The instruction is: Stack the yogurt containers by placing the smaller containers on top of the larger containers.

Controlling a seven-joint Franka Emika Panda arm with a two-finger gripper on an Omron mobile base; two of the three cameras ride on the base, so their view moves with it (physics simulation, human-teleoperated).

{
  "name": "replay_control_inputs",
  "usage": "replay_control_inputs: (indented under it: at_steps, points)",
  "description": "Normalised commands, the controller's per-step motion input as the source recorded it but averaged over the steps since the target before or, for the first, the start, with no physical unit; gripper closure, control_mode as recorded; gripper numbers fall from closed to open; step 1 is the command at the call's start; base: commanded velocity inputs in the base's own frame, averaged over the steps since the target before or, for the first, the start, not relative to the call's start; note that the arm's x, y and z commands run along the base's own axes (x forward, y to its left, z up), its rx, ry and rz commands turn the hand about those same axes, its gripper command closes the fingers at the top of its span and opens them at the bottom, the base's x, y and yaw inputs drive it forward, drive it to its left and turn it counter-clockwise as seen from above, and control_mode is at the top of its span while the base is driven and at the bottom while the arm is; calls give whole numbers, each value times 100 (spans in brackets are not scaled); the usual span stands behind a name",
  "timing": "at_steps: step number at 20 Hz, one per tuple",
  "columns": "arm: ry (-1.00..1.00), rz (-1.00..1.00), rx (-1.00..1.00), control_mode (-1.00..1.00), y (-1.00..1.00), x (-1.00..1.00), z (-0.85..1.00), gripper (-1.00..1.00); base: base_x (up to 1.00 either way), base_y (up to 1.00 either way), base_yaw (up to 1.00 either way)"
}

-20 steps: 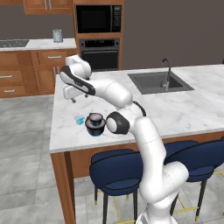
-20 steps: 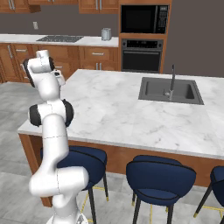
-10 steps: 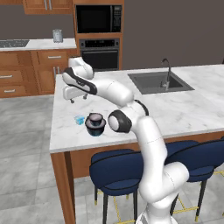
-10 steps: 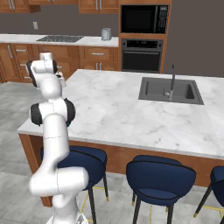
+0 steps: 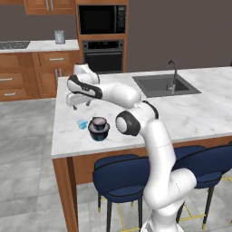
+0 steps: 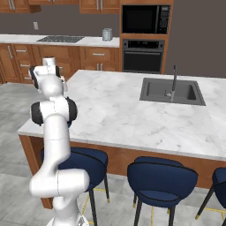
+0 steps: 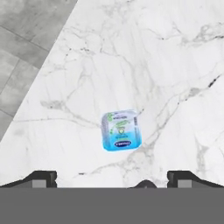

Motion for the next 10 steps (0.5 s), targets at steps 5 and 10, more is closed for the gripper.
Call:
replay_control_inputs:
  at_steps: [5,10]
  points:
    - [-1,0,-1,-100,2,3,-16,-100,0,0,0]
    - [2,0,-2,-100,0,0,-8,-100,0,0,0]
